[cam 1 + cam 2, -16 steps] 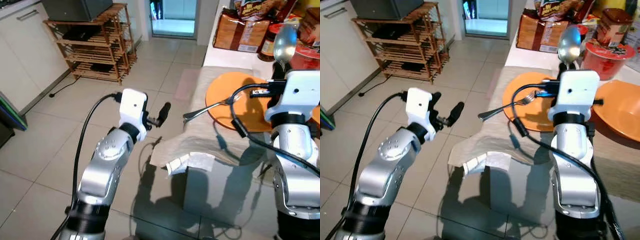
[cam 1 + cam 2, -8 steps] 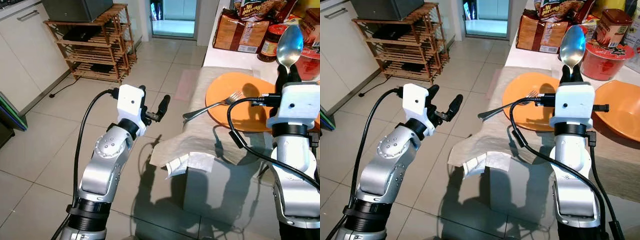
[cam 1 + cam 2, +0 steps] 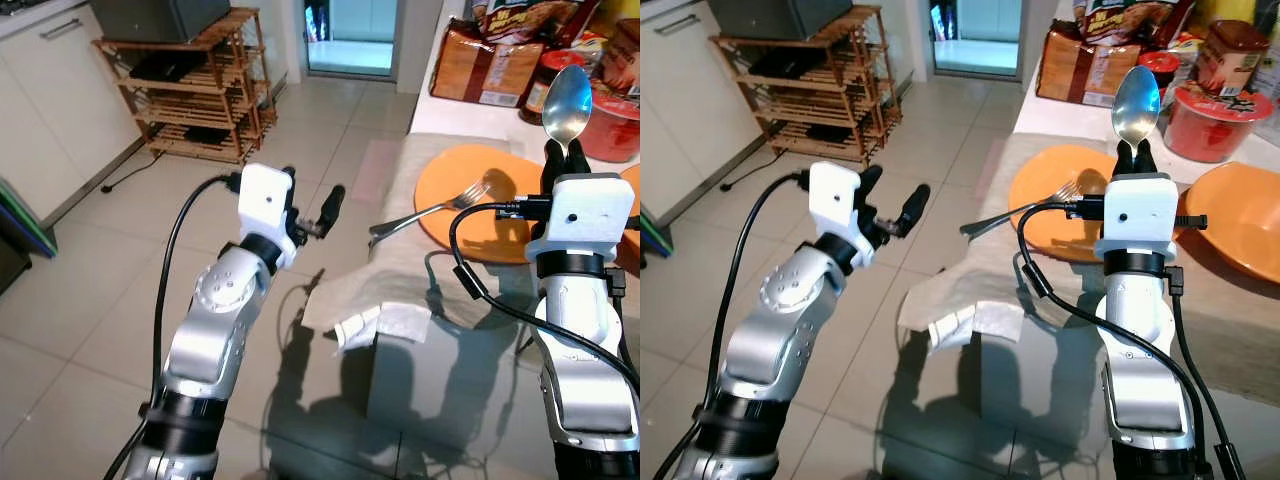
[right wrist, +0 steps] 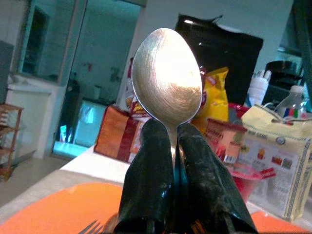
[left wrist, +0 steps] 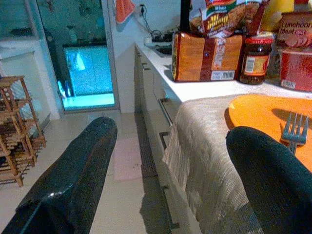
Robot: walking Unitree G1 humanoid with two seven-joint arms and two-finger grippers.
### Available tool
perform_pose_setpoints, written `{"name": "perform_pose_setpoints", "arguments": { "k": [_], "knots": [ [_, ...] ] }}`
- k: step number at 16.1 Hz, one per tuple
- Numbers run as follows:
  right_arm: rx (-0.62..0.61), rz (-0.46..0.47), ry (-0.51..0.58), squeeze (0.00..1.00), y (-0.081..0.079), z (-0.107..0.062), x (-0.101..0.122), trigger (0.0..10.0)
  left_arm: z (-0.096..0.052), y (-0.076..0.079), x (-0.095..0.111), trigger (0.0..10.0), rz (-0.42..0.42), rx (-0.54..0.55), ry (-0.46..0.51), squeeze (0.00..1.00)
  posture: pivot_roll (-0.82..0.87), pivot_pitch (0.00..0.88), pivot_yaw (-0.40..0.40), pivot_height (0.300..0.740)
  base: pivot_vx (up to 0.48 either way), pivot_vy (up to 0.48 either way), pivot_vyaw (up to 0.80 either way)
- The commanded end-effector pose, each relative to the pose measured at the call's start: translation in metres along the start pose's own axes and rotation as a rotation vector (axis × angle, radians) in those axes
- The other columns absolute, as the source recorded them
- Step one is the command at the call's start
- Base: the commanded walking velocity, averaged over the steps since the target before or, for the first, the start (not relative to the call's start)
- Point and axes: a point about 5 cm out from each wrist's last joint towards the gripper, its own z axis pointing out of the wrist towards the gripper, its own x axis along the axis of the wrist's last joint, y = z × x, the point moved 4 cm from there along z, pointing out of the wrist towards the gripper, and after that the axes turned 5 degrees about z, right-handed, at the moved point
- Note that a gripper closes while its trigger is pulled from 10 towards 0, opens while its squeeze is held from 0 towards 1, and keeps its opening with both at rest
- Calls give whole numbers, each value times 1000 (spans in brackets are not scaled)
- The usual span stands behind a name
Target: Setting the table
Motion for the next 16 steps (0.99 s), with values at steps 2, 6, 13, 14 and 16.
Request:
{"name": "perform_pose_setpoints", "arguments": {
  "k": [2, 6, 13, 14, 16],
  "knots": [
    [-4, 16, -6, 0, 0, 0, -3, 0, 1, -4, 1, 10000, -5, 9, 7, 0, -50, 0, 61, 740, -148, 0, 0],
    [0, 15, -8, 0, 0, -1, -6, 0, 2, -5, 1, 10000, -1, 10, 11, 0, -50, 0, 61, 740, 0, 0, 0],
    [10, 10, -25, 0, -1, -6, -12, 0, 2, -2, 2, 10000, -17, -31, 28, 0, -60, 2, 62, 740, 0, 0, 0],
    [12, 5, -25, 0, -1, -6, -12, 0, 2, -1, 2, 10000, -25, -32, 31, 0, -60, 2, 61, 740, 0, 0, 0],
    [10, 0, -29, 0, 0, -6, -13, 0, 2, -3, 4, 10000, -38, -23, 40, 0, -61, 3, 59, 740, 0, 0, 0]
  ]
}}
